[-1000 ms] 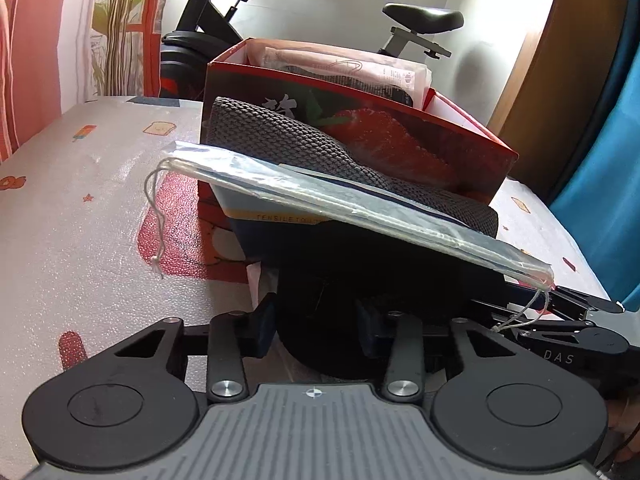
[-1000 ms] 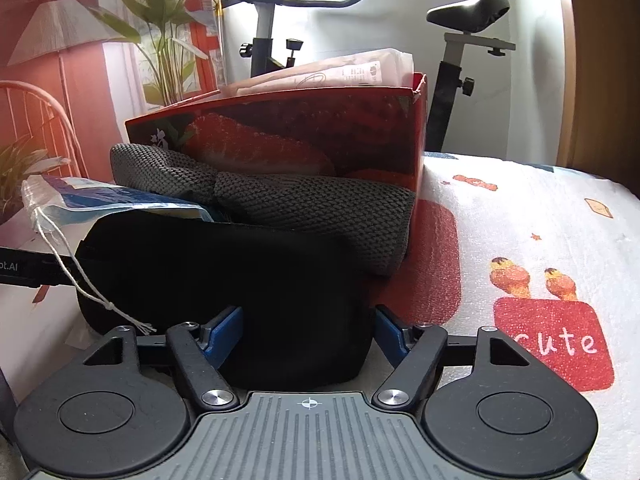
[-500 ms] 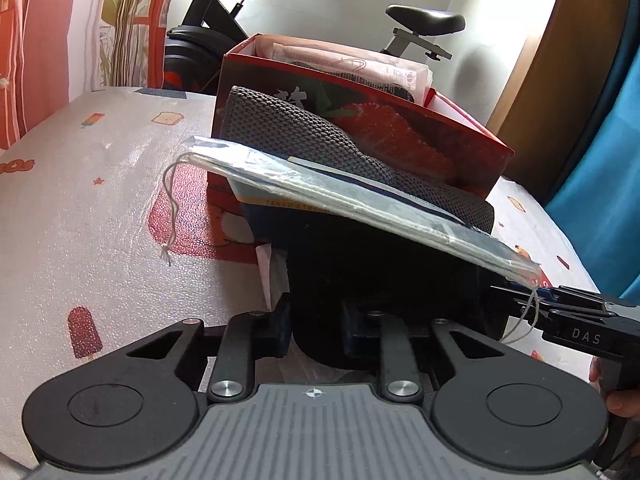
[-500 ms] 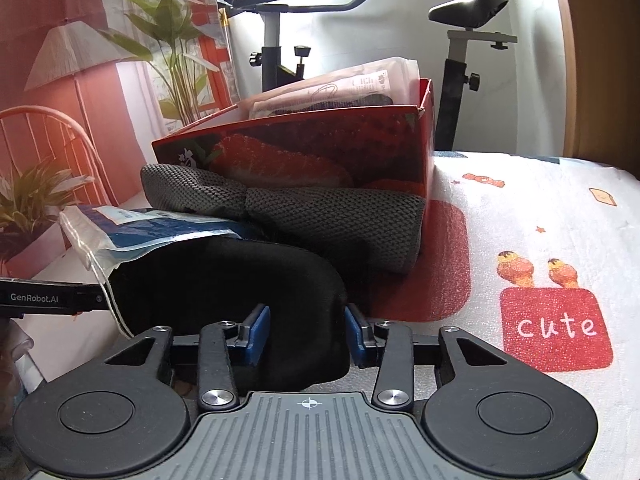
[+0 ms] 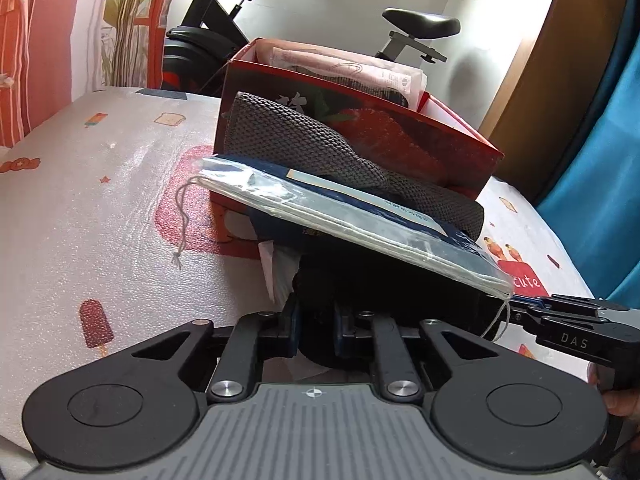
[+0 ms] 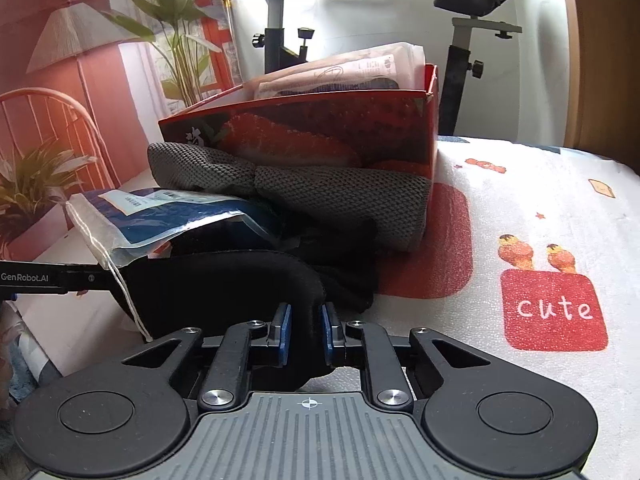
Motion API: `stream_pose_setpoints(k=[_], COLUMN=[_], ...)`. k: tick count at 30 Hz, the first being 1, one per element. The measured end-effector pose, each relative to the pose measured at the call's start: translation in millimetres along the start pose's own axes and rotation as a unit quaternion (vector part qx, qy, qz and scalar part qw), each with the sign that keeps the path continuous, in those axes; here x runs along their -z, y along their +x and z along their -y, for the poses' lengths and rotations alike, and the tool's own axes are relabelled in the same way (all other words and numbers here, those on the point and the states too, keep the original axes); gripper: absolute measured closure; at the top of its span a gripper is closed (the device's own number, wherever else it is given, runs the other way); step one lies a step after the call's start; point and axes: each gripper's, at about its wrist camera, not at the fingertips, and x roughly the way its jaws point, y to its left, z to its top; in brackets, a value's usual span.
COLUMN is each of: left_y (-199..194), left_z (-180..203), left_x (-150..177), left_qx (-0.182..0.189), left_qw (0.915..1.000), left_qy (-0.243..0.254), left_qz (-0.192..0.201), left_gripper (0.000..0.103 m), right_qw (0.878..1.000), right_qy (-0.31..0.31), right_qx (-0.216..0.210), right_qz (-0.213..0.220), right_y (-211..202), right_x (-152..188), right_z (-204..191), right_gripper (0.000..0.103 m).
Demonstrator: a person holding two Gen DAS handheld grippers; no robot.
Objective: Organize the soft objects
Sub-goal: 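Close both grippers on the black fabric item under the blue bag, then lift the black fabric item with both grippers and carry it to the box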
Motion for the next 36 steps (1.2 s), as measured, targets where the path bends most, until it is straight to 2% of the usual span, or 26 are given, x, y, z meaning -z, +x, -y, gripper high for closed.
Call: stream_pose_setpoints(k=[3, 7, 14, 21, 24, 29, 36], left_y=[-8.1, -24.9, -71.7, -97.5, -106.0, -118.3, -117.8], left_z=[1.9, -0.3, 4.2, 22.1, 24.4, 18.6, 15.8], left_x=[1.0, -1.5, -9.5, -16.0, -17.0, -25.9, -56.0], left_qx=[-0.025, -0.028, -0.04, -0.047, -0.051, -0.05, -0.04], left_qw=[0.9997, 0.9992, 0.9928, 0.9839, 0.9806, 0.9771, 0.9748], left_qy=[0.007, -0.003, 0.005, 0.038, 0.04, 0.017, 0.0], left_qz=[0.005, 0.029, 0.113, 0.168, 0.185, 0.206, 0.219], left_gripper=[0.09, 0.092, 0.094, 0.094, 0.094, 0.094, 0.094], right_qw=[1.0, 1.0, 0.997, 0.991, 0.989, 0.985, 0.979], right_qy=[0.003, -0.013, -0.038, -0.065, -0.072, -0.08, -0.097], right_qx=[-0.005, -0.014, -0.035, -0.037, -0.036, -0.033, -0.024], right_qz=[0.003, 0.012, 0.062, 0.109, 0.127, 0.152, 0.175], right_y=[-6.5, -18.1, -50.9, -79.6, -91.5, -104.8, -101.0], right_x=[1.4, 2.6, -5.2, -22.9, -30.4, -45.2, -83.1], right_z=[-1.4, -12.9, -34.1, -54.0, -58.6, -61.8, -61.0], right_gripper=[0.093, 0.095, 0.097, 0.098, 0.098, 0.098, 0.098])
